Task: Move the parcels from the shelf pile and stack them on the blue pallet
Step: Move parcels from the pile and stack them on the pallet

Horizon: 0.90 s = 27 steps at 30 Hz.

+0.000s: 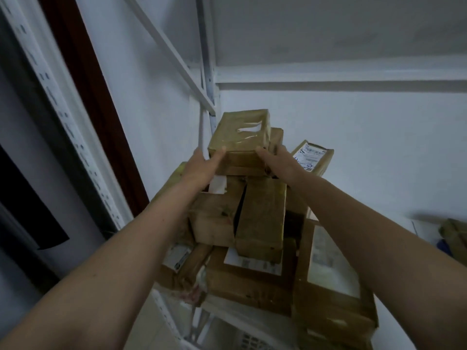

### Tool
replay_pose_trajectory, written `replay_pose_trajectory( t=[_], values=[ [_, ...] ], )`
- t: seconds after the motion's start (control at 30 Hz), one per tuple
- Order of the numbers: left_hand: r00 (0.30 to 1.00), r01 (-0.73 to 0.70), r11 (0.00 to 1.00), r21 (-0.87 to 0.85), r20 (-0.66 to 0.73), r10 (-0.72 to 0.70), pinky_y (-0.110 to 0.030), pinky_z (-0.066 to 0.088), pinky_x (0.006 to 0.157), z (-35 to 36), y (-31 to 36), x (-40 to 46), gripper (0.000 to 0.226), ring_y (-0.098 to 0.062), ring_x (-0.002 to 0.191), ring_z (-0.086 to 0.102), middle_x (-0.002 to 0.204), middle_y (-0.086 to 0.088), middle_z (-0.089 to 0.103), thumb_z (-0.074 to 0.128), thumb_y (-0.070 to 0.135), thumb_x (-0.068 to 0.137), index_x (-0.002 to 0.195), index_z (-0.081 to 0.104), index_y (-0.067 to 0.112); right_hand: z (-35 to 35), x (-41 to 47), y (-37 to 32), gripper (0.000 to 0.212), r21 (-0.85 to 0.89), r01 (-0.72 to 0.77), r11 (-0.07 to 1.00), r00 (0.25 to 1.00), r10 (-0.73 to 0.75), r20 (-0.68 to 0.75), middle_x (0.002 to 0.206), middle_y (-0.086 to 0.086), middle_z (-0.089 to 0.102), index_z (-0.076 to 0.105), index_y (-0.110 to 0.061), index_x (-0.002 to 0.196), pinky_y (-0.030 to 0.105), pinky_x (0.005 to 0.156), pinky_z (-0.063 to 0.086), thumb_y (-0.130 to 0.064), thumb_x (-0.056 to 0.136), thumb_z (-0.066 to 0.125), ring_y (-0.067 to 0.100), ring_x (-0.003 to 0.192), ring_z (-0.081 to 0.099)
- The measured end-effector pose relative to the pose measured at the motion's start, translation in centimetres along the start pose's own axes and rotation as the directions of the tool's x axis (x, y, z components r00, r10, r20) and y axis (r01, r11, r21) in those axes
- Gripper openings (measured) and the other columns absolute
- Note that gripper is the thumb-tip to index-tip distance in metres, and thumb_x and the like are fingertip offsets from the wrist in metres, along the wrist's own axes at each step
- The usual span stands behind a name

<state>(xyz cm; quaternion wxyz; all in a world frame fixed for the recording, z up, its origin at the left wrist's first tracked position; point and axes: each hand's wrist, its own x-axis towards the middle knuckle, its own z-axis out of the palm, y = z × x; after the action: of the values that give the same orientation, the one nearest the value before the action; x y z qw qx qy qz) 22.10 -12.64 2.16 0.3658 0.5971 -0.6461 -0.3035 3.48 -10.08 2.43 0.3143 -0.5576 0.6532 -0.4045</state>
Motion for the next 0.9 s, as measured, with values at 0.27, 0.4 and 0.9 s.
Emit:
replay_pose_trajectory(
  t=[0.27, 0.4, 0.9],
  values=[
    [0.996, 0.091, 0.977, -0.191, 0.002, -0.092, -0.034, 0.035, 0.099, 2.7, 0.1, 5.7, 0.073, -0.029, 0.128, 0.044, 0.144, -0.009, 0.044, 0.033, 0.064, 0.092, 0.144, 0.038, 0.014, 0.2, 5.2, 0.8, 0.082, 0.197, -0.153, 0.968, 0.986, 0.138, 0.092, 0.144, 0.010, 0.041, 0.023, -0.024, 0.148, 0.051, 0.107, 0.036, -0.066, 0.083, 0.048, 0.034, 0.129, 0.041],
    [0.996, 0.064, 0.949, -0.309, -0.032, -0.078, -0.032, 0.042, 0.084, 3.9, 0.4, 5.0, 0.067, -0.019, 0.104, 0.052, 0.123, -0.002, 0.052, 0.041, 0.062, 0.090, 0.139, 0.041, 0.016, 0.4, 5.3, 1.2, 0.065, 0.343, -0.119, 0.932, 0.993, 0.103, 0.066, 0.139, 0.005, 0.047, 0.035, -0.028, 0.144, 0.048, 0.105, 0.040, -0.052, 0.087, 0.053, 0.028, 0.123, 0.048],
    [0.983, -0.100, 0.908, -0.407, 0.102, 0.154, -0.041, 0.044, 0.097, 4.5, 5.4, -8.5, 0.070, -0.019, 0.115, 0.051, 0.129, 0.005, 0.052, 0.051, 0.067, 0.080, 0.137, 0.040, 0.030, -6.1, -8.8, 1.3, 0.045, 0.383, 0.037, 0.923, 0.979, 0.043, -0.199, 0.119, 0.000, 0.059, 0.048, -0.024, 0.130, 0.037, 0.086, 0.051, -0.046, 0.092, 0.044, 0.019, 0.104, 0.058]
  ],
)
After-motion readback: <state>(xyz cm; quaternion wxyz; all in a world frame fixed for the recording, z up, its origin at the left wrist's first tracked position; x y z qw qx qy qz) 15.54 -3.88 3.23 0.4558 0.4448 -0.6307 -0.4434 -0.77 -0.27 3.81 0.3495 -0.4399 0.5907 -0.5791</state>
